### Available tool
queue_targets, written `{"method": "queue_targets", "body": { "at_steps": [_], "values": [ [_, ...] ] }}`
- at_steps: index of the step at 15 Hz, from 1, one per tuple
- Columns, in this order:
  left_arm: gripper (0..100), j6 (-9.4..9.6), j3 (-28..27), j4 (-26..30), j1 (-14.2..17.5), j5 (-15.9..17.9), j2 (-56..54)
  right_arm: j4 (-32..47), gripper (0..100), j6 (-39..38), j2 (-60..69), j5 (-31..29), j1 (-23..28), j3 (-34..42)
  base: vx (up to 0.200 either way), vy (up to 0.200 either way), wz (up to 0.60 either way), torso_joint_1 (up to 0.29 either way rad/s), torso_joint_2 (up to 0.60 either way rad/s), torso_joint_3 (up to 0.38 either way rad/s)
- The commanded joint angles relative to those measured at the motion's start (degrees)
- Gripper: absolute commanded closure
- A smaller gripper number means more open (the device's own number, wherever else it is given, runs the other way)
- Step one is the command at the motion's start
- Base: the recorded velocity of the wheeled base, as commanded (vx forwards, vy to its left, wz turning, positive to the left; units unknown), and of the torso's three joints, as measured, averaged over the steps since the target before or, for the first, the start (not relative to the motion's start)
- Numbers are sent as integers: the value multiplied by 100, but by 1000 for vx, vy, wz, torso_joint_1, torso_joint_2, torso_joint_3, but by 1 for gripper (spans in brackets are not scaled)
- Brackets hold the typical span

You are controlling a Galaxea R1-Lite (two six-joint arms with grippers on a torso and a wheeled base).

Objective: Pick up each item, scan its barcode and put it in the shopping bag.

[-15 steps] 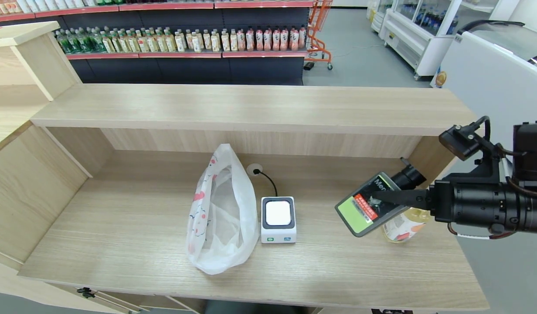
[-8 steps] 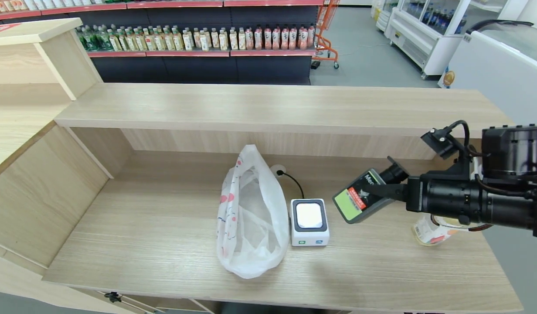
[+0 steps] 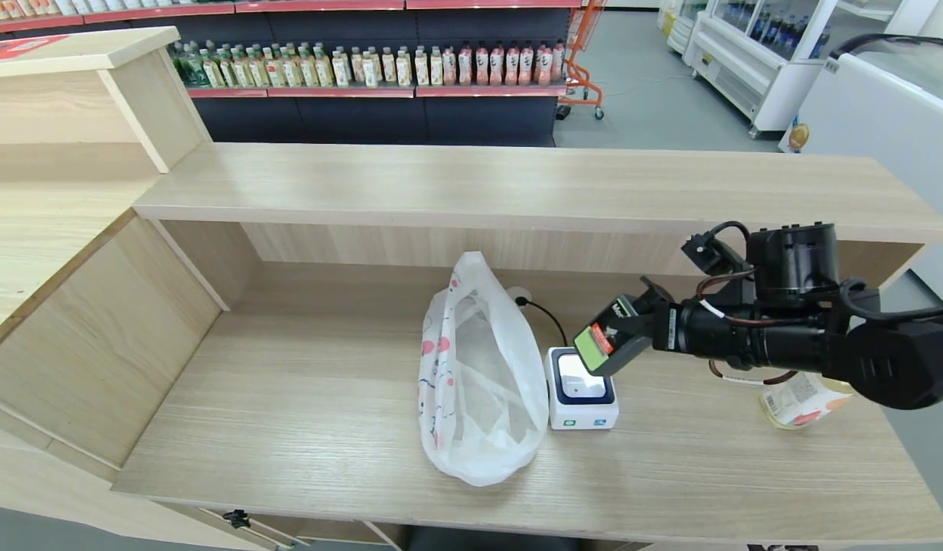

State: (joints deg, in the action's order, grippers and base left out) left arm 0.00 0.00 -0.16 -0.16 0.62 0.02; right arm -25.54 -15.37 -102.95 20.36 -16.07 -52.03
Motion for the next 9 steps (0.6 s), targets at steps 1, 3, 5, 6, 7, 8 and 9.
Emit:
{"method": "queue_targets", "body": {
  "at_steps": [1,3,5,6,7,8,9],
  "values": [
    [0,0,0,-2,-2,-1,-2,-21,100,8,-454,-23,-81,-132,0,0,0,0,0,0],
    [0,0,0,-2,-2,-1,-2,-188,100,17,-603,-32,-90,-150,0,0,0,0,0,0],
    [0,0,0,-2,-2,-1,-2,-417,100,78,-832,-32,-90,-114,0,0,0,0,0,0],
    [0,0,0,-2,-2,-1,-2,-417,100,78,-867,-41,-90,-106,0,0,0,0,0,0],
    [0,0,0,-2,-2,-1,-2,-417,100,78,-876,-129,-151,-106,0,0,0,0,0,0],
    [0,0,0,-2,-2,-1,-2,-426,100,78,-929,-252,-186,-114,0,0,0,0,0,0],
    [0,0,0,-2,-11,-1,-2,-426,100,78,-955,-269,-230,-114,0,0,0,0,0,0]
  ]
}}
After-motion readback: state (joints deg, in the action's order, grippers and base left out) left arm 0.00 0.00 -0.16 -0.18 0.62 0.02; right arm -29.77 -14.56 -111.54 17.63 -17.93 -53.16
